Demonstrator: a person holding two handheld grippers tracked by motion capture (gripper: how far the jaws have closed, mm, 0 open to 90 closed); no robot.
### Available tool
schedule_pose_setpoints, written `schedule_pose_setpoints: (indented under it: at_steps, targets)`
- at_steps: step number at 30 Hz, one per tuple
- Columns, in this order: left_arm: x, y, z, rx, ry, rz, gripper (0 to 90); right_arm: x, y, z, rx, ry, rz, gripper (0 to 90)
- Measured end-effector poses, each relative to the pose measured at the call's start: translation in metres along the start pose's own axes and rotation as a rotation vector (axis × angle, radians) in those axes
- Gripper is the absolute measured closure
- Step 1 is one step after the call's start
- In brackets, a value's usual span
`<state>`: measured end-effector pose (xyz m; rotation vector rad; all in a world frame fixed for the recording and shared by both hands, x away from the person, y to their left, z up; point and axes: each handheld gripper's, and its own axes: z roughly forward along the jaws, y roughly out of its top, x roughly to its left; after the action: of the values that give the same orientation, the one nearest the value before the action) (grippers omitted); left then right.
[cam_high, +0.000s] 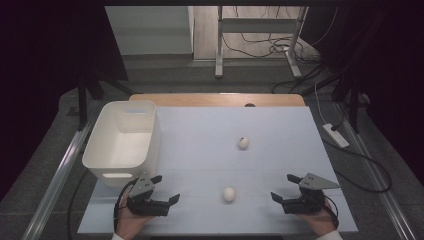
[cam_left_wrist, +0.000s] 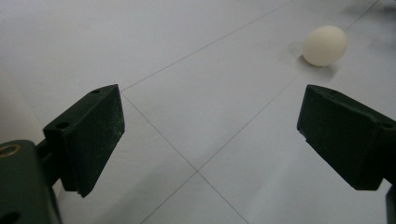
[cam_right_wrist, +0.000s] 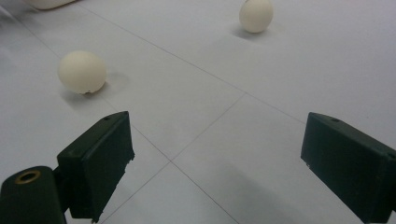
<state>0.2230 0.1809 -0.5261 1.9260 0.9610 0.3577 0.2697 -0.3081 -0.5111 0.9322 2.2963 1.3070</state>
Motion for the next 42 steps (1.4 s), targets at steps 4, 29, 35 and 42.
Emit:
schedule_pose_setpoints:
  at_steps: [4,29,35,42]
  targets:
    - [-0.0017,-0.0002,-0.0011,0.0,-0.003,-0.001,8.3,-0.0017,-0.0004,0.0008,0.002,-0.003,0.013,9.0]
    - [-0.004,0.0027,-0.0022,-0.004,0.004,0.002,8.5,-0.0027,-0.0009,0.003,0.014,0.003,0.022,9.3]
    - [-0.0017,0.0036,-0.0024,-0.012,0.001,-0.005,8.5,-0.0011,-0.0018,0.0005,0.01,-0.002,0.024,9.4]
    - [-0.002,0.0072,-0.0024,-0.013,0.002,0.004,8.6,0.0002,-0.0026,-0.002,0.007,-0.009,0.028,9.5]
